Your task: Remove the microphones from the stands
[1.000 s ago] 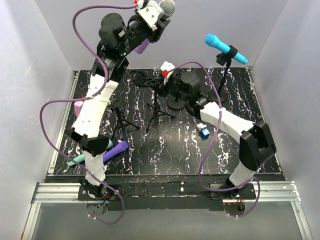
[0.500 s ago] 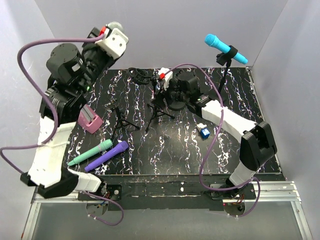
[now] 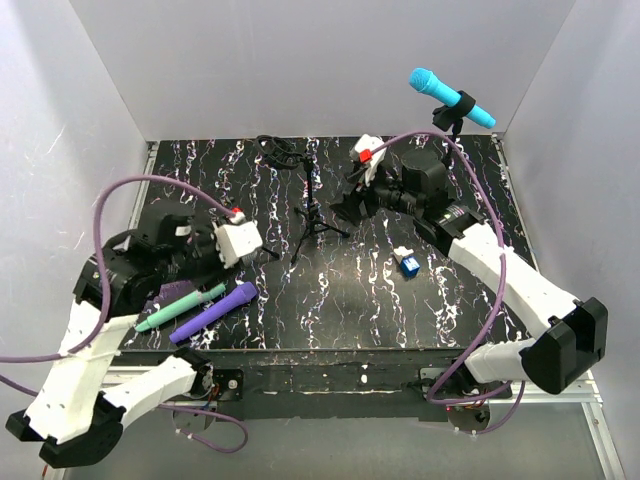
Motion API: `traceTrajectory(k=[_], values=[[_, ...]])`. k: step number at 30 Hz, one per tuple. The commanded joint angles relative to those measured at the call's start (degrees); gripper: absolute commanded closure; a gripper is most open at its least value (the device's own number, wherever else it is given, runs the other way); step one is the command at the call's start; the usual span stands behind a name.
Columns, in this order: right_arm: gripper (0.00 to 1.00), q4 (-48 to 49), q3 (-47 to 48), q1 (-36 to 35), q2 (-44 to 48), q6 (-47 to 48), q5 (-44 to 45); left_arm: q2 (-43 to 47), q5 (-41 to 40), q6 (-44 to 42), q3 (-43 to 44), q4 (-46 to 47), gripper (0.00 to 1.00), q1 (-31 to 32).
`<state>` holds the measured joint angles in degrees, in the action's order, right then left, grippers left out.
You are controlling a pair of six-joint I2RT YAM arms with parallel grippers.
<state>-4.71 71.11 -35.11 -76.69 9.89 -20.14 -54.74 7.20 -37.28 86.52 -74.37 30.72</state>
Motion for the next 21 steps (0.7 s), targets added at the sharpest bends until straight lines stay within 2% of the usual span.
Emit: traceTrajectory(k=[1, 3, 7, 10, 13, 16, 18, 21], values=[[0.21, -2.7, -2.6, 0.1, 2.6, 1.1, 0.3, -1.1, 14.6, -0.5, -7.9, -6.8, 1.0, 0.0], [0.21, -3.2, -3.3, 0.1, 3.5, 1.1, 0.7, -2.4, 16.9, 2.8, -12.1, -3.6, 1.0, 0.0], [0.21, -3.6, -4.7, 0.0, 4.7, 1.4, 1.9, -3.0, 21.2, 8.2, -21.2, 8.9, 1.0, 0.0], [0.21, -4.1, -4.9, 0.0, 5.3, 1.8, 2.6, -1.7, 17.8, 9.3, -28.1, 18.9, 1.0, 0.0], [0.21, -4.6, -5.0, 0.1, 5.8, 2.1, 3.4, -2.0, 19.7, 8.4, -33.2, 23.0, 1.0, 0.0], [0.21, -5.6, -4.8, 0.0, 6.5, 2.9, 4.8, -4.1, 18.2, 10.6, -37.6, 27.4, 1.0, 0.0], [0.21, -6.2, -4.7, 0.2, 7.1, 3.1, 5.3, -5.8, 18.4, 9.2, -39.5, 30.2, 1.0, 0.0], [0.21, -7.7, -4.1, 0.2, 7.6, 3.3, 5.3, -9.2, 16.3, 12.4, -42.3, 36.3, 0.92, 0.0]])
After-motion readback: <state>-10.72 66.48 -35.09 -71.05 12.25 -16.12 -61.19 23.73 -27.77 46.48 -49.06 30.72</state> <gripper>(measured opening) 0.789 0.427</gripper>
